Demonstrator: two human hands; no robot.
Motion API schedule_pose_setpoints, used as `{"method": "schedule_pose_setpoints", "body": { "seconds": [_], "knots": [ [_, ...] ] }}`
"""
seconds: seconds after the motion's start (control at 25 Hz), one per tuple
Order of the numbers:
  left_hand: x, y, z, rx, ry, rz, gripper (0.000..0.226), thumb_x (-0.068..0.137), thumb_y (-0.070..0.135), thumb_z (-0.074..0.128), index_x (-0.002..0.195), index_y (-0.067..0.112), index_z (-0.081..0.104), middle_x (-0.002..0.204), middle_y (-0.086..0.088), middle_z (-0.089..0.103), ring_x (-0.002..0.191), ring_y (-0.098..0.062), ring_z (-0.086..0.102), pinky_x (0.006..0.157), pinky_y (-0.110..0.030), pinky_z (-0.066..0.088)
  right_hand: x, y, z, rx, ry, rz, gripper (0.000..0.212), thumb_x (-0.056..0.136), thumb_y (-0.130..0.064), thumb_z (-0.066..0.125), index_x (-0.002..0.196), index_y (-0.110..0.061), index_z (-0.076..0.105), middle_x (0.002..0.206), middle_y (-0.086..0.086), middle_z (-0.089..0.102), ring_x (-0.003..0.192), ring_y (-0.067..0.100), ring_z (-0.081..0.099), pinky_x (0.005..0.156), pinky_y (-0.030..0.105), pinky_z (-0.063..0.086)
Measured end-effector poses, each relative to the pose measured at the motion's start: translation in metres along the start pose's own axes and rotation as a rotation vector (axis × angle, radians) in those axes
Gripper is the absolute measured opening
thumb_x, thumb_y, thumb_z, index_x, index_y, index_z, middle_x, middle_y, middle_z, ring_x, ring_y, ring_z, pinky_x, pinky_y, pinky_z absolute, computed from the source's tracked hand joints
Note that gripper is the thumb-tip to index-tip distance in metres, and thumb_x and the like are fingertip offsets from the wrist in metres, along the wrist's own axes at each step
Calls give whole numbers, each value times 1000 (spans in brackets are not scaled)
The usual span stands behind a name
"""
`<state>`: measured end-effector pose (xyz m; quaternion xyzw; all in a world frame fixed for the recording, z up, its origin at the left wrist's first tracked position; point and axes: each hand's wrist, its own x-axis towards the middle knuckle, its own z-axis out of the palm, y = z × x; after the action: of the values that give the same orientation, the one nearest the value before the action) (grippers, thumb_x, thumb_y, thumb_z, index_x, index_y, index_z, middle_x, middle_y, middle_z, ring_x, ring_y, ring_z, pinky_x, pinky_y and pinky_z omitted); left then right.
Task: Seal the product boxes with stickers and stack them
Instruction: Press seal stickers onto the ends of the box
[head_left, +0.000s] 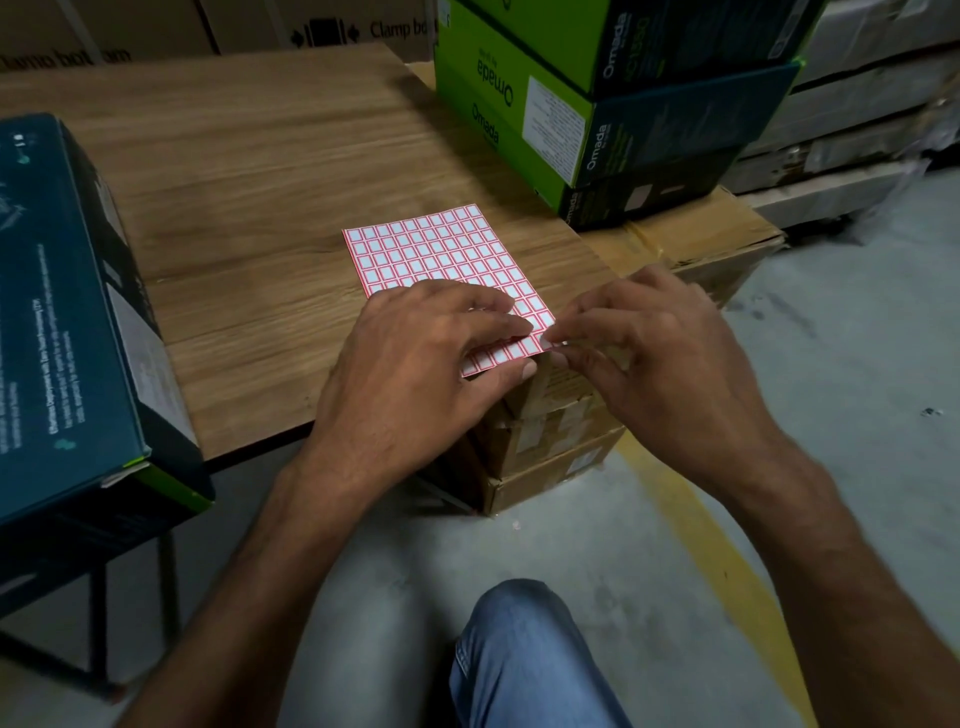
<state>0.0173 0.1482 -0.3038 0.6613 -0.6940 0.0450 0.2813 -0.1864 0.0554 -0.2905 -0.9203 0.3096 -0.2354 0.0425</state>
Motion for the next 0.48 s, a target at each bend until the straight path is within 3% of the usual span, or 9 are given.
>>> {"method": "schedule_pose_setpoints", "body": {
  "seconds": [0.48],
  "knots": [
    [2,-1,2,-57,41,-25,33,92,56,66,114,35,80,123,15,74,114,-13,67,90,-47,55,-1,1,7,5,57,-15,24,83,-25,86,106,-21,80,107,0,76,102,26,61,82,39,37]
  ]
}}
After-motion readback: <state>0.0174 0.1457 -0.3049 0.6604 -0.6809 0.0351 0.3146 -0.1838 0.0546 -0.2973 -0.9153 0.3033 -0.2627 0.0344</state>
